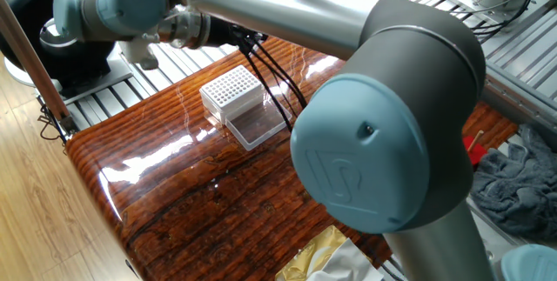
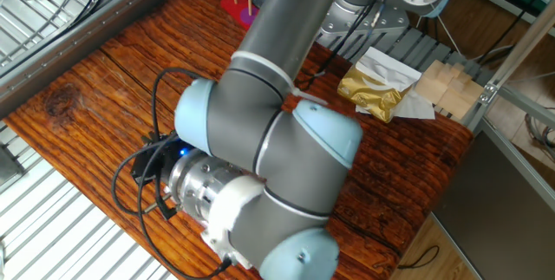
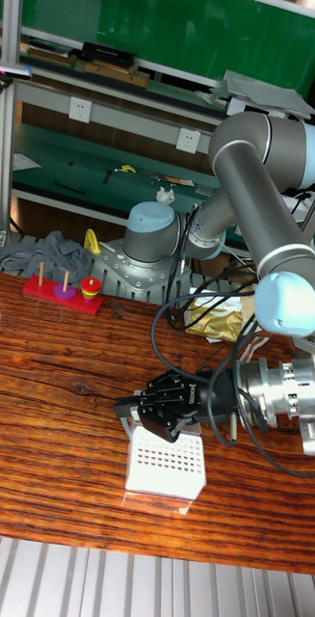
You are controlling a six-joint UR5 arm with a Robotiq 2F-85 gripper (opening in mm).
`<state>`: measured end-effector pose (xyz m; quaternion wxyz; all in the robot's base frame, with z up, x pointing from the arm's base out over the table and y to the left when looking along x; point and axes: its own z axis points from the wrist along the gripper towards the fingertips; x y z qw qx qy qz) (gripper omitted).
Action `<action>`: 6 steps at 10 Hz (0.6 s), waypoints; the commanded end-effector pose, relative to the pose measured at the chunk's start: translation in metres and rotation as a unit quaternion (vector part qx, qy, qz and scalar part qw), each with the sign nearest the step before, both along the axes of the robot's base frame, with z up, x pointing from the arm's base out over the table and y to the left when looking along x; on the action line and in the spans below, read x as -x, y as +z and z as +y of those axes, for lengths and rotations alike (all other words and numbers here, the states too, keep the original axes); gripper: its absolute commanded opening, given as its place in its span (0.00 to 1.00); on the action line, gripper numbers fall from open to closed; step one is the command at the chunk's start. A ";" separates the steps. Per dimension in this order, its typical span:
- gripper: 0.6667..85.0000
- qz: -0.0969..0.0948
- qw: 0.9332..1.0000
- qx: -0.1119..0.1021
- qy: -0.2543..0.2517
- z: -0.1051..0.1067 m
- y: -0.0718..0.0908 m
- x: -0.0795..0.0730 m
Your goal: Insert a medium pipette tip into the holder for medium pipette tips
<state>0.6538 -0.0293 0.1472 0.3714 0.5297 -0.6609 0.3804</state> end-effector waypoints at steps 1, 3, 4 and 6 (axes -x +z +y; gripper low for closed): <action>0.00 -0.005 0.998 0.043 0.036 0.000 0.010 -0.018; 0.00 -0.014 0.995 0.082 0.055 0.002 0.021 -0.029; 0.00 -0.018 0.992 0.103 0.065 0.007 0.025 -0.033; 0.00 -0.014 0.992 0.104 0.064 0.010 0.019 -0.030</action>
